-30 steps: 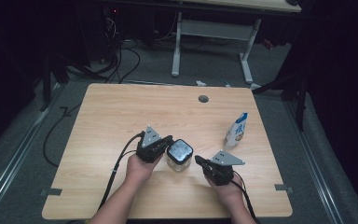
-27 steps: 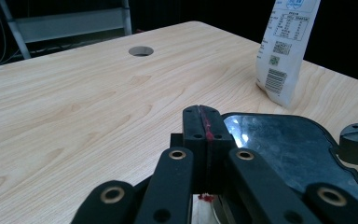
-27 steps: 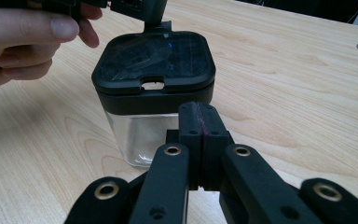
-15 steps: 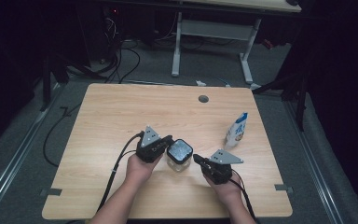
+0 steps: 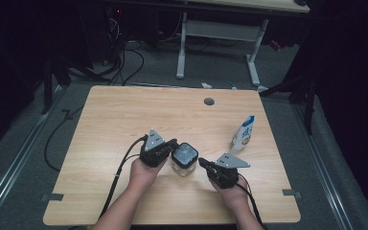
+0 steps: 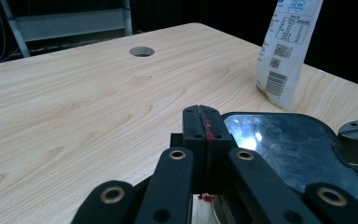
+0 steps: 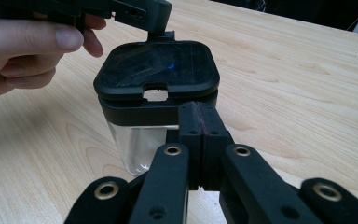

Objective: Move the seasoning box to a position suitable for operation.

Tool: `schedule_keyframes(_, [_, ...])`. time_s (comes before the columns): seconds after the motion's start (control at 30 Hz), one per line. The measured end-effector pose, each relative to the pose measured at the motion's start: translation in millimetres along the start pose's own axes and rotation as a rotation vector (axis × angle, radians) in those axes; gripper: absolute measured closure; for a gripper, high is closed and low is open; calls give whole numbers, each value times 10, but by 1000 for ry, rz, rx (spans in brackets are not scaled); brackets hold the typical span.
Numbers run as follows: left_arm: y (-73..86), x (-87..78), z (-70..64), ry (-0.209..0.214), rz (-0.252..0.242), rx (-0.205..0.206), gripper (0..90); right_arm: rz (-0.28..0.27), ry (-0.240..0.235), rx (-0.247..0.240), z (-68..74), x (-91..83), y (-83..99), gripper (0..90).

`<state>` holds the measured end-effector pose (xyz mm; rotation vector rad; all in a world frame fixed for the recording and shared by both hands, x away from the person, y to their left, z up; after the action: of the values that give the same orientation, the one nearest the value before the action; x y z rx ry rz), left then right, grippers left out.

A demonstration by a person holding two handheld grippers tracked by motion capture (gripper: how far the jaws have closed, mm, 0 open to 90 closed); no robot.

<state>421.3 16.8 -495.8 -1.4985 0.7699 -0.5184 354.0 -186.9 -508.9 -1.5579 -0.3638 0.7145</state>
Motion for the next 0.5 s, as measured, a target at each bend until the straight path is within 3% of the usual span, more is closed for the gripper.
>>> schedule_keyframes(0.5, [2,-2,-6,1,3,7,900,-21,-2,-3,9,28,-65,899])
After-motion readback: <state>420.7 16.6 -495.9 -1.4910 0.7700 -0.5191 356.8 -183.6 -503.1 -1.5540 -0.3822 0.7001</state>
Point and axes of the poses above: each handheld gripper's, and its own axes: x roughly forward along the jaws, y roughly out of its underside, z roughly to its left, the point moved 4 cm from there along x, roughly forward along the jaws, and after that the axes turned 14 degrees about -z, right-handed, at the moved point
